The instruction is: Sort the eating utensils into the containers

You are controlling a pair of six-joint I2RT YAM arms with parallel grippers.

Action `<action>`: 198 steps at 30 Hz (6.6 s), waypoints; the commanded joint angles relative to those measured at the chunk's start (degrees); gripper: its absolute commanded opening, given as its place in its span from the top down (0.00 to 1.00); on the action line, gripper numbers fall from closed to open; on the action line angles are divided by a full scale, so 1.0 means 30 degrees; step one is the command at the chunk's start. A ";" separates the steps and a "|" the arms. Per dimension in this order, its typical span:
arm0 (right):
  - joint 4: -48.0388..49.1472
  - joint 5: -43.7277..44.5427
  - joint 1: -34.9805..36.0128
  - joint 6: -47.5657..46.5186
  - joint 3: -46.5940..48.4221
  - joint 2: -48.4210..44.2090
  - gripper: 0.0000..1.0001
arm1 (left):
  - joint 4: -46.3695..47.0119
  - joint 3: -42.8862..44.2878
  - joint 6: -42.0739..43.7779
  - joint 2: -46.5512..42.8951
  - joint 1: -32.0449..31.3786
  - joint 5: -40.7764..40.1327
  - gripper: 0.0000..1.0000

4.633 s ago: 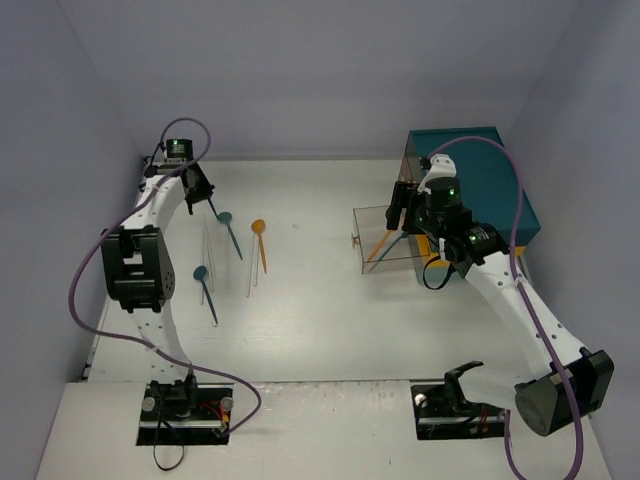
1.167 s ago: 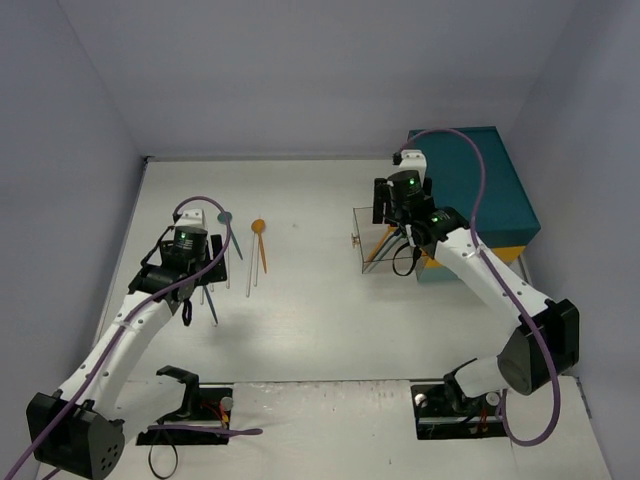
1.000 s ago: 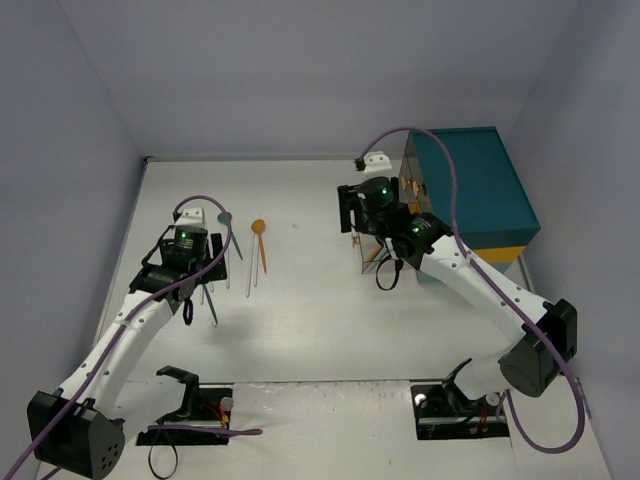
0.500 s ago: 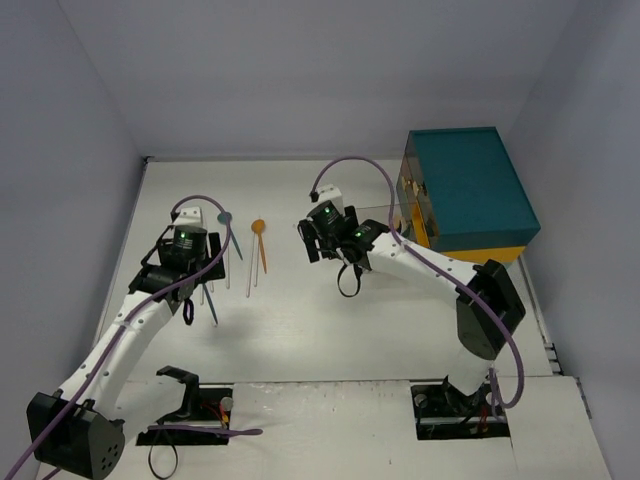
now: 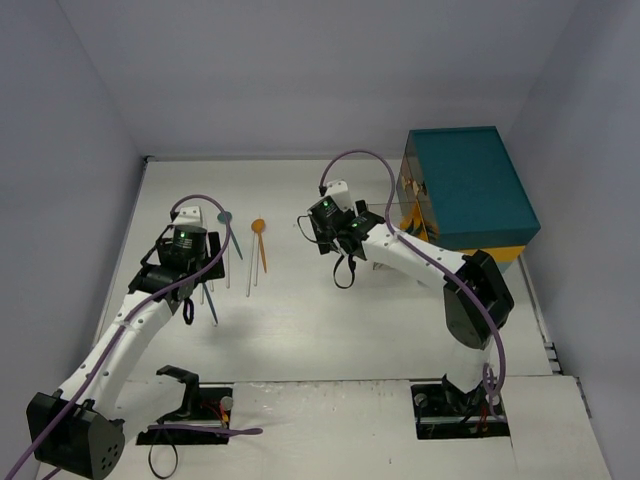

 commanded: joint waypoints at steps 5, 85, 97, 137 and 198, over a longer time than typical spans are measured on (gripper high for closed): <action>-0.1402 0.2224 -0.2436 -0.0160 -0.0335 -0.2345 0.21 | 0.0884 0.0543 0.0214 0.0016 0.0180 -0.0282 0.29; -0.2182 0.0211 -0.7740 -0.5931 1.2282 0.7958 0.08 | 0.0933 0.0543 0.0302 -0.0100 0.0180 0.0040 0.29; -0.2076 0.3250 -0.7216 -0.7455 1.3217 0.8121 0.07 | 0.0942 0.0514 0.0273 -0.0182 0.0180 0.0143 0.29; -0.2105 -0.3658 -0.5317 -0.5585 1.3596 0.7696 0.06 | 0.0940 0.0573 0.0302 -0.0371 0.0180 0.0391 0.29; -0.2222 -0.5089 -0.4616 -0.5017 1.2228 0.6408 0.03 | 0.0913 0.0690 0.0361 0.0082 0.0180 0.0684 0.29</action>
